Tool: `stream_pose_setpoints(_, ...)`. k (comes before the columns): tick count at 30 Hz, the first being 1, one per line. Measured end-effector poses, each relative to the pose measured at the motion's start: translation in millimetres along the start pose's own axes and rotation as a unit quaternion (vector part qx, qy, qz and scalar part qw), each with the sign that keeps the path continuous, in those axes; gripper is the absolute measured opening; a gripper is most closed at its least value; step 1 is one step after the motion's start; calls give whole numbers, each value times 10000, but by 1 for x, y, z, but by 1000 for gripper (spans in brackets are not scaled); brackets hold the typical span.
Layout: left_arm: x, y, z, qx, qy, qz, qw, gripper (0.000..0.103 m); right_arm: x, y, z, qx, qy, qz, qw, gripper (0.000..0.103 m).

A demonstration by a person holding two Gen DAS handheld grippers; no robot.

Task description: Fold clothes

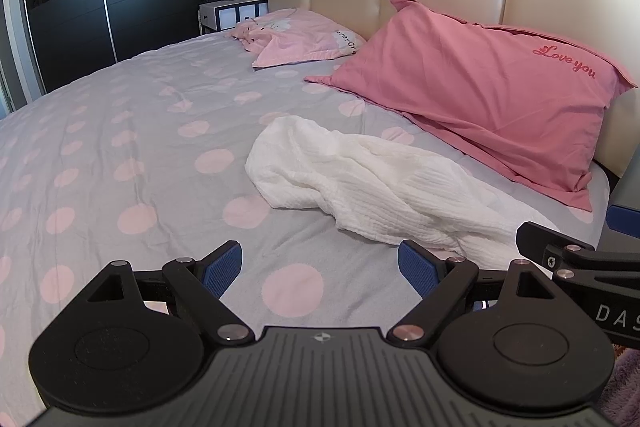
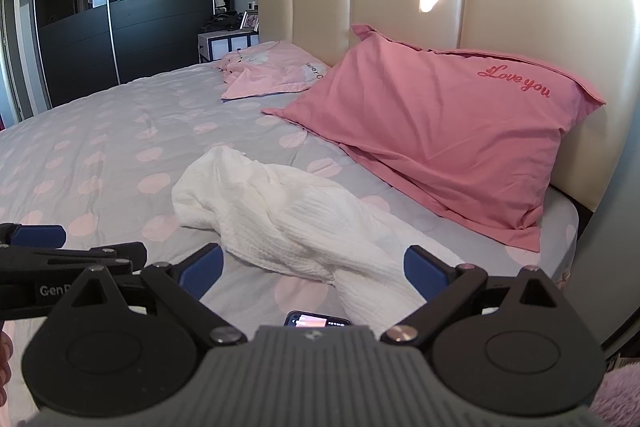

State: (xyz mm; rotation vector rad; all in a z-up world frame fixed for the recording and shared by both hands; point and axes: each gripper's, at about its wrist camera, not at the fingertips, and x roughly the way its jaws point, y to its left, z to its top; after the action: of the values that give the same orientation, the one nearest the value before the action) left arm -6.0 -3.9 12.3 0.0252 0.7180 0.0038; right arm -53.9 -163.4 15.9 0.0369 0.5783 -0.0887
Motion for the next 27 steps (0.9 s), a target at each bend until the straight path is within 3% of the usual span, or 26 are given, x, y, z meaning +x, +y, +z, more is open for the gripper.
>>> stream_pose_setpoints(21,-1,5,-1,-27,27,0,10000,86,3,1,-1,-121,65,44,9999,98)
stream_pose_setpoints(27,3,13,-4,-90,48,99,9999,86,14,-9,-3,-162,304,425,9985,98)
